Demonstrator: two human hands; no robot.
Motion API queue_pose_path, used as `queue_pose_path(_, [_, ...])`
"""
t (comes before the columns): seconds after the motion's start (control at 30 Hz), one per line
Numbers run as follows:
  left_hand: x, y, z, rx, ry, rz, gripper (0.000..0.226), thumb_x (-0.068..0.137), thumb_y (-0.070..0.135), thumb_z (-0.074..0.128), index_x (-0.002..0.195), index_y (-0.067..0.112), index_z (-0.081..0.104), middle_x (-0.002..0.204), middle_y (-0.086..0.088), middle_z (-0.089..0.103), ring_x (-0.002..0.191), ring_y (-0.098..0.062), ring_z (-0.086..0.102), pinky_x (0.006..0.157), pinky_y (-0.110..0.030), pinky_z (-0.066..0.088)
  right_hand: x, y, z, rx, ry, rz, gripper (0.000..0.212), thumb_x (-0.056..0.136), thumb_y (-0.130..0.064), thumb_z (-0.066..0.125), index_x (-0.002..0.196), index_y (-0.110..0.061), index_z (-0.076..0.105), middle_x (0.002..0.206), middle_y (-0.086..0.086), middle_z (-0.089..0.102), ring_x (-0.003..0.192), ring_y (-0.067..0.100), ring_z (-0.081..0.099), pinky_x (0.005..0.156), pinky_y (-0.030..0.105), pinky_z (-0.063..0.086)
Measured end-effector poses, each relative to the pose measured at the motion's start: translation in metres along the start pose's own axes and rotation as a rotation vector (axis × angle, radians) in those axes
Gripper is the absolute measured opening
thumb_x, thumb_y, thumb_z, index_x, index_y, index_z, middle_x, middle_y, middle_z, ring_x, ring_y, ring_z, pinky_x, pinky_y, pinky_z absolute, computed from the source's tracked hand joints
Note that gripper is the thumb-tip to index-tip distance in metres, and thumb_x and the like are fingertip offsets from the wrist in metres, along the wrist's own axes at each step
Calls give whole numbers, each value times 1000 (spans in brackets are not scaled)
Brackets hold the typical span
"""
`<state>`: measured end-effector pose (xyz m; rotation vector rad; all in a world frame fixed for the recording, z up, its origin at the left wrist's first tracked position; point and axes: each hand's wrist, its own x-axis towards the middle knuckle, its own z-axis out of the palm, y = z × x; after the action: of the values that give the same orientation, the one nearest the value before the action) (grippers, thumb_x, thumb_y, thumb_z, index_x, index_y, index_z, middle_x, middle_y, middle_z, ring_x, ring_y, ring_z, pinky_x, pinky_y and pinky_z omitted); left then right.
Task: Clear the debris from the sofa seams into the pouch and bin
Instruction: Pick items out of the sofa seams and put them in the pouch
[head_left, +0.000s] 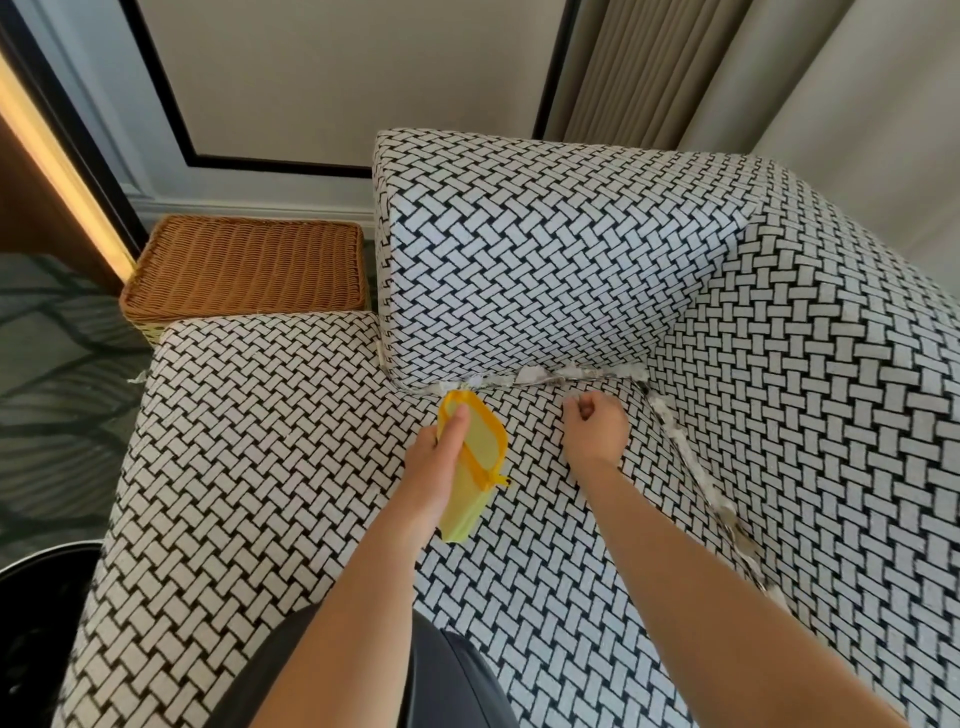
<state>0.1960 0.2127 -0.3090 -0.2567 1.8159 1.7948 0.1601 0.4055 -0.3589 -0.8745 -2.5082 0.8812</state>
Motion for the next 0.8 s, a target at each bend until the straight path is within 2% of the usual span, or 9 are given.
queue_pose_path(0.1, [-5, 2, 1, 37, 4, 8, 89, 61, 78, 31, 127, 18, 40, 123, -10, 51, 108, -28, 53, 89, -44, 44, -15, 9, -10, 86, -22, 30, 17, 91, -23, 54, 78, -12, 56, 86, 6, 59, 72, 15, 53, 61, 24, 47])
queue_pose_path(0.23, [-11, 2, 4, 46, 12, 13, 75, 71, 75, 32, 121, 19, 39, 115, -8, 51, 105, -26, 52, 88, -40, 43, -42, 11, -26, 267, -129, 58, 21, 92, -31, 53, 80, -15, 60, 68, -1, 56, 57, 10, 46, 50, 19, 40])
queue_pose_path(0.3, [-13, 3, 6, 30, 20, 8, 72, 78, 70, 35, 123, 14, 42, 117, -12, 54, 107, -30, 54, 94, -45, 45, -55, 4, -36, 364, -196, 76, 18, 93, -26, 52, 83, -17, 63, 61, -7, 53, 53, 7, 41, 48, 17, 36])
queue_pose_path(0.37, [-17, 4, 8, 59, 18, -10, 84, 70, 76, 35, 126, 14, 41, 124, -15, 52, 110, -32, 53, 98, -51, 42, -67, -13, -49, 449, -276, 35, 20, 92, -24, 53, 76, -20, 63, 51, -12, 46, 48, 5, 35, 45, 15, 32])
queue_pose_path(0.43, [-22, 4, 10, 91, 23, -31, 98, 63, 83, 32, 133, 16, 37, 131, -14, 46, 116, -33, 49, 100, -54, 39, -78, -32, -64, 528, -355, -70, 18, 89, -26, 58, 72, -23, 66, 50, -6, 52, 47, 9, 40, 48, 20, 40])
queue_pose_path(0.5, [-24, 4, 12, 90, 23, -26, 103, 62, 87, 31, 136, 17, 37, 135, -16, 44, 119, -34, 47, 100, -55, 39, -88, -49, -77, 600, -414, -152, 13, 86, -25, 61, 76, -25, 69, 70, 8, 66, 59, 25, 53, 61, 34, 50])
queue_pose_path(0.53, [-25, 4, 13, 87, 22, -15, 104, 61, 89, 32, 134, 15, 41, 133, -17, 46, 118, -35, 48, 99, -55, 40, -92, -54, -81, 604, -433, -194, 13, 86, -23, 62, 76, -21, 69, 73, 12, 66, 60, 25, 53, 60, 36, 48])
queue_pose_path(0.63, [-27, 7, 15, 73, -15, 26, 94, 67, 81, 39, 121, 5, 53, 119, -27, 55, 109, -42, 55, 94, -58, 44, -95, -59, -82, 454, -481, -302, 16, 84, -16, 63, 68, -15, 66, 59, -4, 54, 52, 2, 40, 53, 17, 34])
queue_pose_path(0.8, [-17, 0, 13, 101, -16, 4, 68, 86, 66, 33, 116, 8, 52, 117, -20, 55, 107, -36, 55, 96, -54, 44, -86, -41, -69, 460, -407, -159, 20, 90, -17, 54, 73, -17, 64, 55, -10, 50, 48, 0, 36, 47, 11, 32])
